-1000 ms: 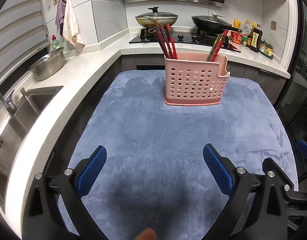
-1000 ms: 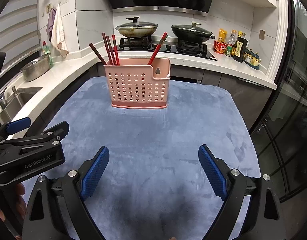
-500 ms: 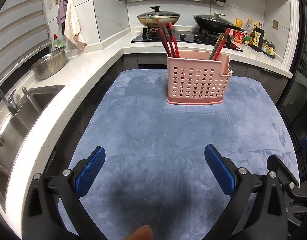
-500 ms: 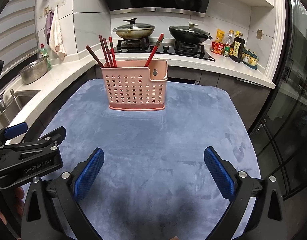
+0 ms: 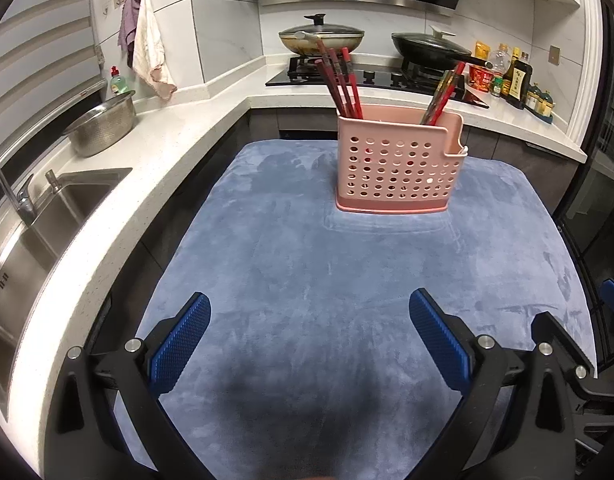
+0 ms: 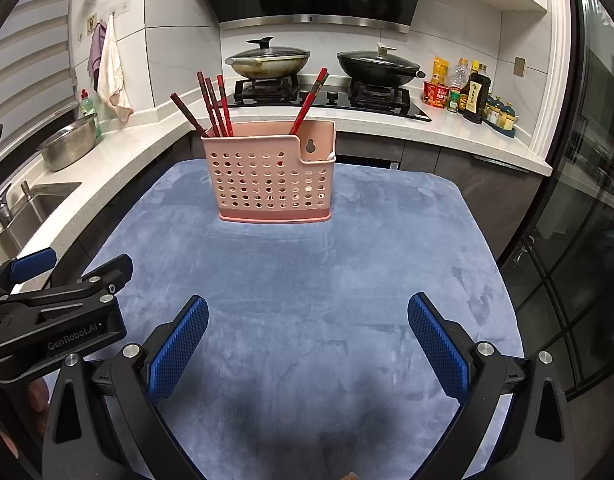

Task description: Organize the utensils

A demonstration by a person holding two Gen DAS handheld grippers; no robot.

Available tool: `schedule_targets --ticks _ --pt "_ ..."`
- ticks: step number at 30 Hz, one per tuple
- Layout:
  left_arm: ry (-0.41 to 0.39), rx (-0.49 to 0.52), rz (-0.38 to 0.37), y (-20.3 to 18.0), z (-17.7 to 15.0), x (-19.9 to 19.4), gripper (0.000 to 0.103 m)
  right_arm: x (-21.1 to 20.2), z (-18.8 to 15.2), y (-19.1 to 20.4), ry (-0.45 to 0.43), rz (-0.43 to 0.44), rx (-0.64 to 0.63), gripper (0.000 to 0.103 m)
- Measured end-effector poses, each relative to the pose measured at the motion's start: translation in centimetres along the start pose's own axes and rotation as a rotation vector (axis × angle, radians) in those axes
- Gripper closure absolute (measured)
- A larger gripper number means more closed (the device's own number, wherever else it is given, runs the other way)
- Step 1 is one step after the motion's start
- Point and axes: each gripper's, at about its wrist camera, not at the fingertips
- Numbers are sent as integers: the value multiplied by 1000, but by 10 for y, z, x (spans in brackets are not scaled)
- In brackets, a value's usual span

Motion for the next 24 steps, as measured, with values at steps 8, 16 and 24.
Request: schedule_targets --ticks 8,16,24 --pt "-5 -5 16 3 2 1 8 1 0 0 4 2 0 6" --pt "-10 -7 24 5 5 2 8 2 0 0 4 0 2 6" --pt "-3 -15 36 8 5 4 8 6 0 -4 7 -5 9 6"
Point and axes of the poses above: each gripper's, at about its wrist camera, not at the fingertips, and x roughly the way its jaws point, y to its left, z to its top, and after that the axes turned 12 degrees about -x, right-handed
